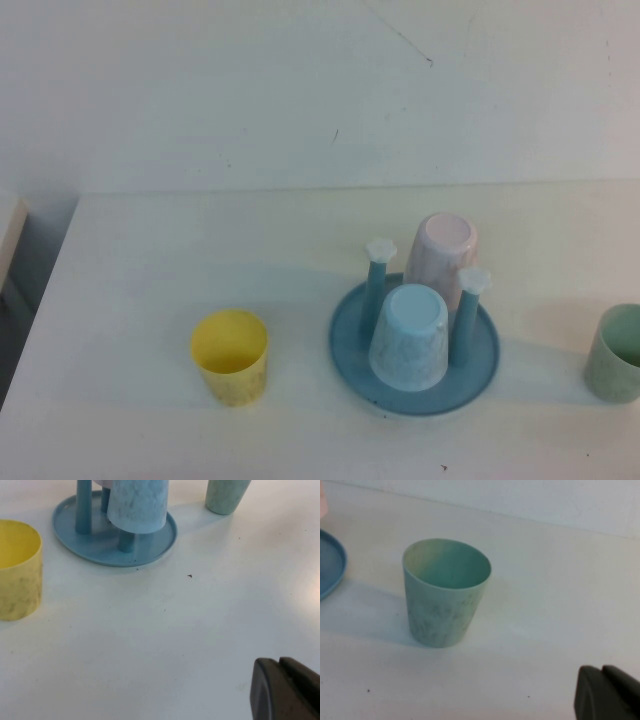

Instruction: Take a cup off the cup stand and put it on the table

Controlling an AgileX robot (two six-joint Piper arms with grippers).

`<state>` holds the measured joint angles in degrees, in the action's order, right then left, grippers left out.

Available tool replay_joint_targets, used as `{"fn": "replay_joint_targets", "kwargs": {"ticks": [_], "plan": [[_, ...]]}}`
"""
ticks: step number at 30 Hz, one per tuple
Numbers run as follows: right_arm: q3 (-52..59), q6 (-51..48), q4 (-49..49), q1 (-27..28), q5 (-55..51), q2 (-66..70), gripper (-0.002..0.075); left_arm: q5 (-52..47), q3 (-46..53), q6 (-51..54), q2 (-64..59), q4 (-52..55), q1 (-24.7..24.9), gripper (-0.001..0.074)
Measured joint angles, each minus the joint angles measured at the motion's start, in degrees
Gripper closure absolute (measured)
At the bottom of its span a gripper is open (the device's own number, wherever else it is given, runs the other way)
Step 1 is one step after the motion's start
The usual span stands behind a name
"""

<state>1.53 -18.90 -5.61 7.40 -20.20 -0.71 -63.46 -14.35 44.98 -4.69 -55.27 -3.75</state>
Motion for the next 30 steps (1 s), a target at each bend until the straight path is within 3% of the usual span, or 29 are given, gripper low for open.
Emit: {"fn": "replay_joint_targets", "kwargs": {"ticks": [17,22,26,30], "plan": [[0.0,0.0,0.0,0.0,0.0,0.0,0.0727,2.1,0.0,-1.4,0.0,1.5,0.0,0.0737],[0.0,0.0,0.0,0.0,-0.1,0.0,0.0727,15.7,0.0,-1.4,0.0,-0.6,0.0,0.0737],[0.0,0.0,0.0,0.0,-0.1,0.0,0.0727,33.5,0.0,-1.5,0.0,-4.0,0.0,0.0737],[0.0,0.0,0.0,0.0,-0.1,0.0,0.0727,43.0,0.0,-1.5,0.0,-5.2,0.0,0.0737]]}}
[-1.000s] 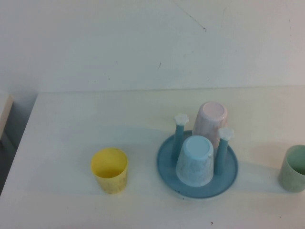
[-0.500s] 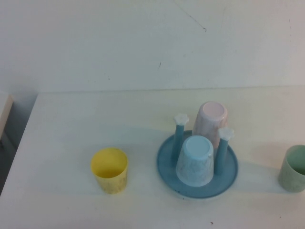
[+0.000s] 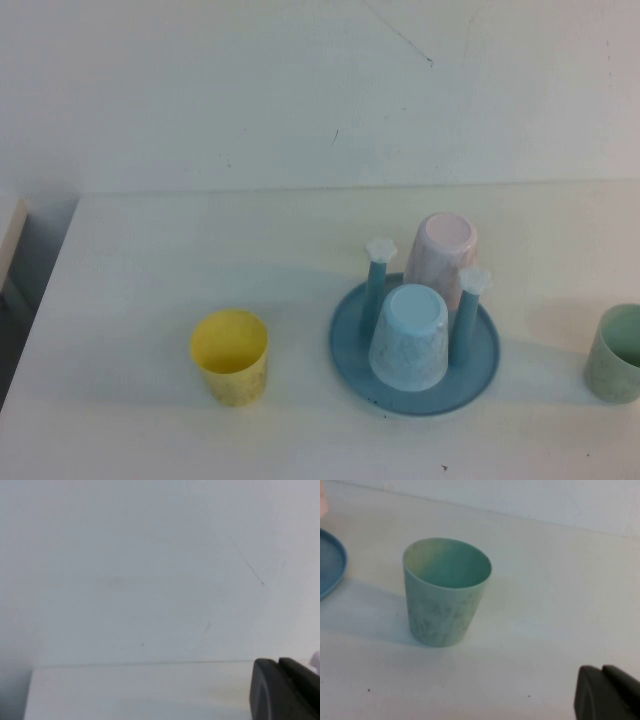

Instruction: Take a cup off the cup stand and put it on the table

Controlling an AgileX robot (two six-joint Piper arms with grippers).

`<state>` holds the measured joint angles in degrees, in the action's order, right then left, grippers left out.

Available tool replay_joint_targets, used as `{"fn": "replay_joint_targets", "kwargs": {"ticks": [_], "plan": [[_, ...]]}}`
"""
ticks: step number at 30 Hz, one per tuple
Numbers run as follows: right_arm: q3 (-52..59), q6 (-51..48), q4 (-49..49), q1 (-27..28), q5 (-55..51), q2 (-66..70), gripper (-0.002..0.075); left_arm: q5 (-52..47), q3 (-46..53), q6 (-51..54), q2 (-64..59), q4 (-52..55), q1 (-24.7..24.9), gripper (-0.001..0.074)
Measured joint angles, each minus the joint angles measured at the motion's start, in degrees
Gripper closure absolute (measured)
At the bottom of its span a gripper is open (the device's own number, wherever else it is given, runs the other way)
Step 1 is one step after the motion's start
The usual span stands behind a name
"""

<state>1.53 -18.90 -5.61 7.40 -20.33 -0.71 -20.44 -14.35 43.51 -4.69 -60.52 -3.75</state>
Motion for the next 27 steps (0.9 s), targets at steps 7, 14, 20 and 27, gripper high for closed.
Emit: {"fn": "replay_joint_targets", "kwargs": {"ticks": [7,14,20,27], "plan": [[0.0,0.0,0.0,0.0,0.0,0.0,0.0727,-0.8,0.7,-29.4,1.8,34.4,0.0,0.0737],[0.0,0.0,0.0,0.0,0.0,0.0,0.0727,5.4,12.1,-61.9,5.3,59.5,0.0,0.0737],[0.0,0.0,0.0,0.0,0.0,0.0,0.0727,7.5,15.9,-63.1,5.4,59.8,0.0,0.0737],[0.0,0.0,0.0,0.0,0.0,0.0,0.0727,2.6,15.9,-55.5,5.4,59.8,0.0,0.0737]]}}
